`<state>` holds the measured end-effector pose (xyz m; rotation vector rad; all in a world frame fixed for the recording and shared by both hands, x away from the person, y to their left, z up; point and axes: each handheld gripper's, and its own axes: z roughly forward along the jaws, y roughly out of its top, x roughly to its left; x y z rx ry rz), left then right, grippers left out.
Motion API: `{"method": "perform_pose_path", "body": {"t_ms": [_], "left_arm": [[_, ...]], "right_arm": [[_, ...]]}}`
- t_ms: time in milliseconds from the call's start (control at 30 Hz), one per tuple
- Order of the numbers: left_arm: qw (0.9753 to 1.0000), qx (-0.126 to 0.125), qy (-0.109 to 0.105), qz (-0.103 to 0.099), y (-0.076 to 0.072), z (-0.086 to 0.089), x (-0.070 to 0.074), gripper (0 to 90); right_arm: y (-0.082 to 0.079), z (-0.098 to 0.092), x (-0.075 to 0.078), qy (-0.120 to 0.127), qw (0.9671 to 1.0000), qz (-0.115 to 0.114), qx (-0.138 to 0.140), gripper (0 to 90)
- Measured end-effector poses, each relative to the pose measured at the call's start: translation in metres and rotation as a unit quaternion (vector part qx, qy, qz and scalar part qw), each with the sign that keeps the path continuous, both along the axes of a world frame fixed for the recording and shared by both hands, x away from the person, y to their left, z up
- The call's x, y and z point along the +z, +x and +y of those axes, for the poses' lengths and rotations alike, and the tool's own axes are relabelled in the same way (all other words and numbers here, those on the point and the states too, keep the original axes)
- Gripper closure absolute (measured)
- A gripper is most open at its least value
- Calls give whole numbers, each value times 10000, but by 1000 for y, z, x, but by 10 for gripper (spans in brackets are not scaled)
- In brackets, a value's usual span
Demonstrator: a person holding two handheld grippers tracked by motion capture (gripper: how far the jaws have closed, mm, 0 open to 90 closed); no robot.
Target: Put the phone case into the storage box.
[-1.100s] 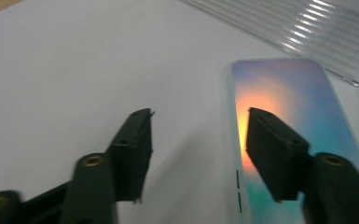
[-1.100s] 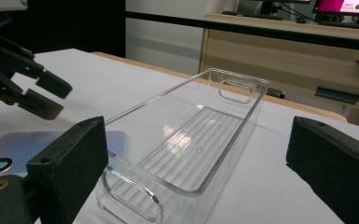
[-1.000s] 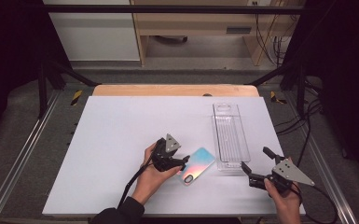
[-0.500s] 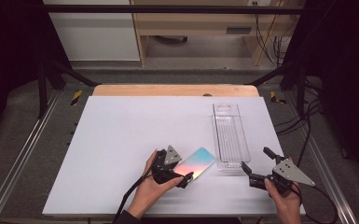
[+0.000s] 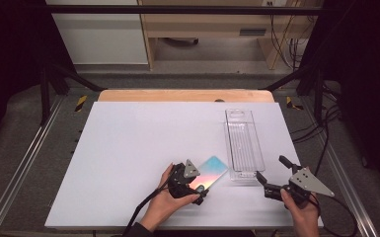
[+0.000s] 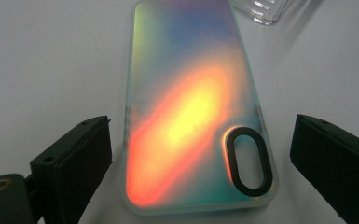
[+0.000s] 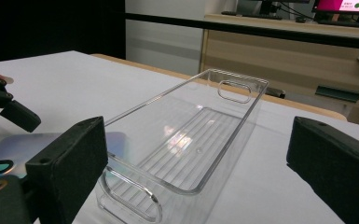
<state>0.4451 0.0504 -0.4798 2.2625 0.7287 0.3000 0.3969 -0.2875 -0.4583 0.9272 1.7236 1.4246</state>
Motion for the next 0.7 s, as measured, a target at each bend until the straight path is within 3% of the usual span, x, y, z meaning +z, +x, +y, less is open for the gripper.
{"method": "perform_pose_path", "body": {"t_ms": [300, 700], "left_arm": [[9999, -20, 146, 40, 0, -2, -5, 53], [9999, 2, 99, -50, -3, -1, -7, 118]], "right_arm": [[0, 0, 0, 4, 10000, -5, 5, 56], [0, 0, 0, -10, 10000, -7, 11, 56]]}}
